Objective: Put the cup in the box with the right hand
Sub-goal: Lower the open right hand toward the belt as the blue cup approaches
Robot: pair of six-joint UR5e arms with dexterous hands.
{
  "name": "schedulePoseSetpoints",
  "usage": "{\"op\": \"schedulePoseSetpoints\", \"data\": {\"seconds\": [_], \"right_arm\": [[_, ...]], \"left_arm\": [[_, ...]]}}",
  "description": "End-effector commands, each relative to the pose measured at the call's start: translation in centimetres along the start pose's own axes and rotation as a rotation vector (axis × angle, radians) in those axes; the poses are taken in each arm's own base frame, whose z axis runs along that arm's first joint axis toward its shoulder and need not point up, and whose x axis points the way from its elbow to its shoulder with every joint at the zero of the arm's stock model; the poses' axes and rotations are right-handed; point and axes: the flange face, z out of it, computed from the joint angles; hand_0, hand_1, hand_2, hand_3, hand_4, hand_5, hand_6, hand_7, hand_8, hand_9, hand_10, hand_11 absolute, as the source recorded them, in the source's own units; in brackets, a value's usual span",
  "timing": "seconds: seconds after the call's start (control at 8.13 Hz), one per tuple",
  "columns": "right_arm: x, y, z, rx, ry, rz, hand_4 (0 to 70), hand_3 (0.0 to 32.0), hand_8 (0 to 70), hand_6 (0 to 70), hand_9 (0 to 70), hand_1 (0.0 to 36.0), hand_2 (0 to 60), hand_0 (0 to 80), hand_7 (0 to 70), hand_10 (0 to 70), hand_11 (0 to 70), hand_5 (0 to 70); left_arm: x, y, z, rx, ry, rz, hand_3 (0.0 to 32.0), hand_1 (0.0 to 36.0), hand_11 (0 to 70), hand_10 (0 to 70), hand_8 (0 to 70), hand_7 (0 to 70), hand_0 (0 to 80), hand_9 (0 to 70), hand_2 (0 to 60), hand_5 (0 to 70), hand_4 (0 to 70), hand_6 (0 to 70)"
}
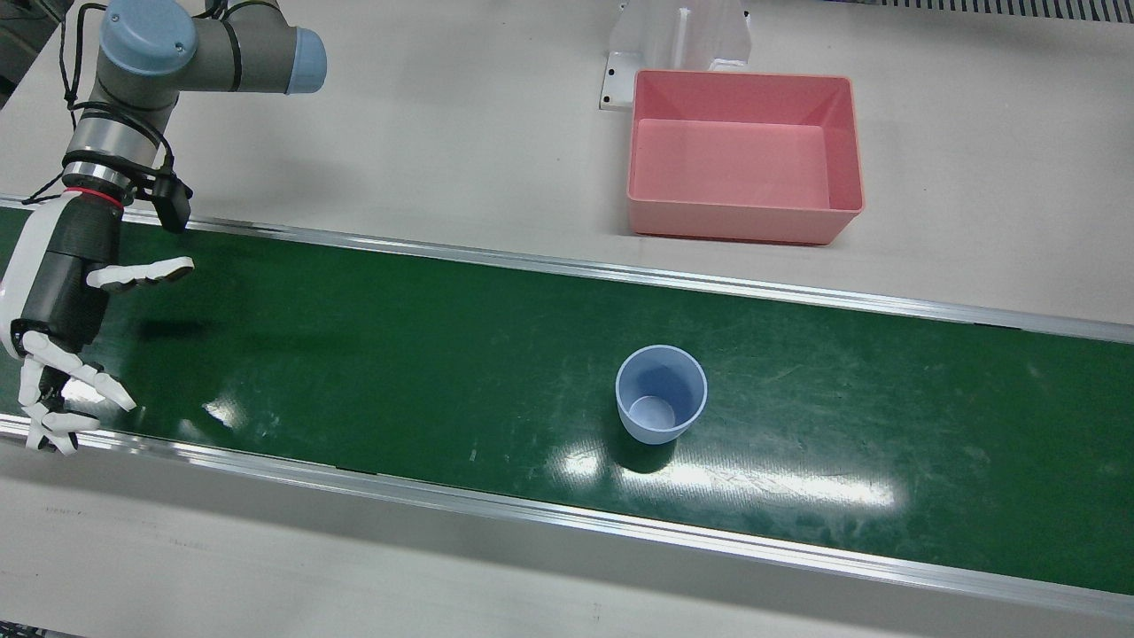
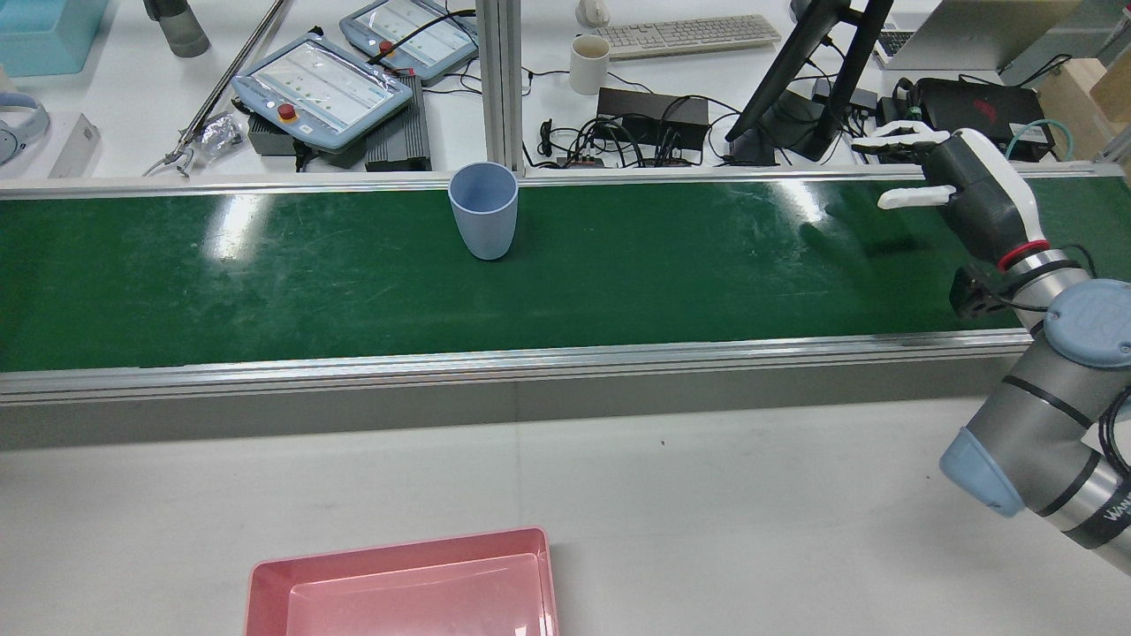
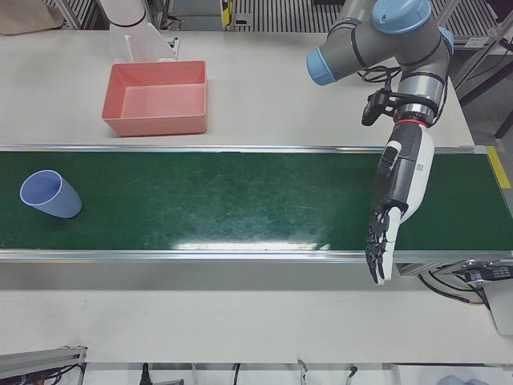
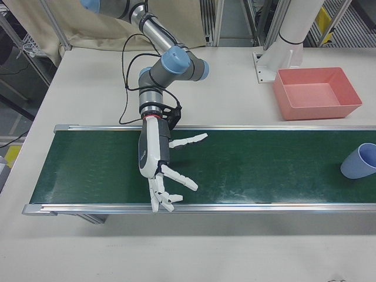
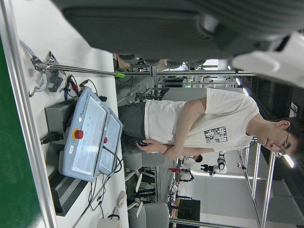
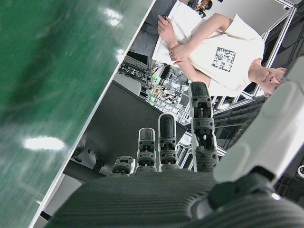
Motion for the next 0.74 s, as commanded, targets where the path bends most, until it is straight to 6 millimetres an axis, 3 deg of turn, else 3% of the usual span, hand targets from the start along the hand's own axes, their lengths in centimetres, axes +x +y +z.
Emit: {"op": "schedulePoseSetpoints", "data": {"seconds": [0.0, 0.61], "right_arm": [[0.49, 1.31, -0.23, -0.024, 0.009, -0.022, 37.5, 0.0, 10.4, 9.8, 20.9, 0.8, 0.8, 43.0, 46.3, 3.8, 5.6, 2.1], [1.11, 1.16, -0.39, -0.016, 0.006, -0.022, 37.2, 0.0, 10.5, 9.8, 21.0, 0.7, 0.2, 43.2, 46.5, 3.8, 5.7, 2.1]], "left_arm": [[0.00, 0.00, 0.00, 0.000, 0.000, 0.000, 0.0, 0.0, 0.0, 0.0, 0.0, 0.0, 0.0, 0.0, 0.0, 0.0, 0.0, 0.0], [0.00, -0.07, 0.00, 0.001, 0.000, 0.000, 0.0, 0.0, 0.0, 0.0, 0.0, 0.0, 0.0, 0.0, 0.0, 0.0, 0.0, 0.0]]}}
